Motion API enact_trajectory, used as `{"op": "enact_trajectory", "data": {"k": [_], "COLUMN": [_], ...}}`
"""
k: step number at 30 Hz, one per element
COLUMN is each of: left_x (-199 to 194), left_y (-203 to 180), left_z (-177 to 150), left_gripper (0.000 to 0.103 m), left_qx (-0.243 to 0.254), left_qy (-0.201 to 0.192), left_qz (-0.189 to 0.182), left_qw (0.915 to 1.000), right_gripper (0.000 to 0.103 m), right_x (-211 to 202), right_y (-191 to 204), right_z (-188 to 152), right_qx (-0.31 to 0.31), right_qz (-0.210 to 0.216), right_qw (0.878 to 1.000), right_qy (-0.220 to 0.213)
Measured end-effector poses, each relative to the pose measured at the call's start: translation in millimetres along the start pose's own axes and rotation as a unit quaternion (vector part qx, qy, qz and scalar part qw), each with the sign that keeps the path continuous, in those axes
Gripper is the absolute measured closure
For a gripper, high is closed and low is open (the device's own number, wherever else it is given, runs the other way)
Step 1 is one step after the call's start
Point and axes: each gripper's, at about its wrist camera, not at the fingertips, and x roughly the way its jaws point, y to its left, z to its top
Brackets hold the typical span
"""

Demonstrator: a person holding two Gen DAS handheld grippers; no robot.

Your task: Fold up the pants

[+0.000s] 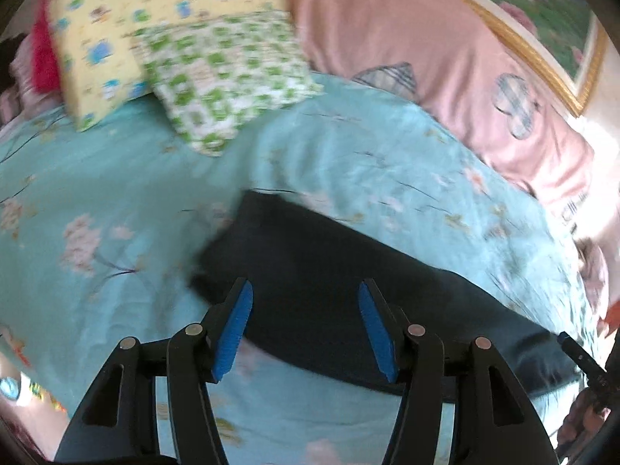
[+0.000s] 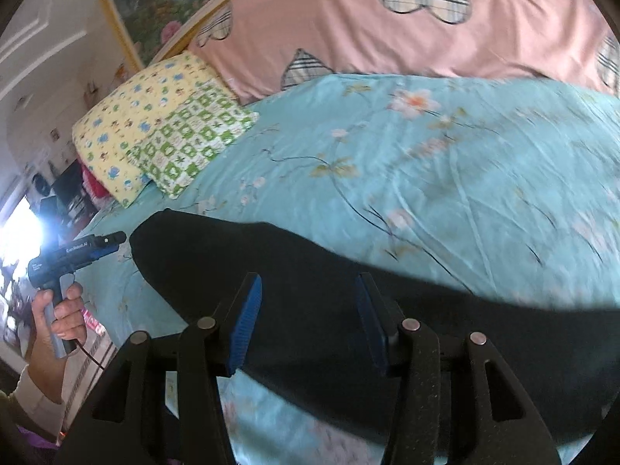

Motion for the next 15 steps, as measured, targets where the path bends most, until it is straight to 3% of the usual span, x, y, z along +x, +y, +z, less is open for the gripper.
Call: {"op": "enact_trajectory", "data": {"k": [8,15], "left_x": [15.5,29.1], "left_y": [-76.9,-138.5], "left_z": [-17.3,-29.0], "left_gripper": [0.043,0.040], "left_qx": [0.065,0.120], "left_qy": [0.035,0.065], "left_qz": [-0.053,-0.104], "left_qw": [0.9958,0.9853], "right_gripper": [0.051,0.051], "right_x": [-40.7,-72.0], "right_y": [-32.6,-57.1], "right_z": [-33.1,-64.2], "right_qx": [0.062,0.111], "right_qz": [-0.037,-0.074], "right_qw": [0.997,0.991], "right_qy": [-0.015,-0.025]}}
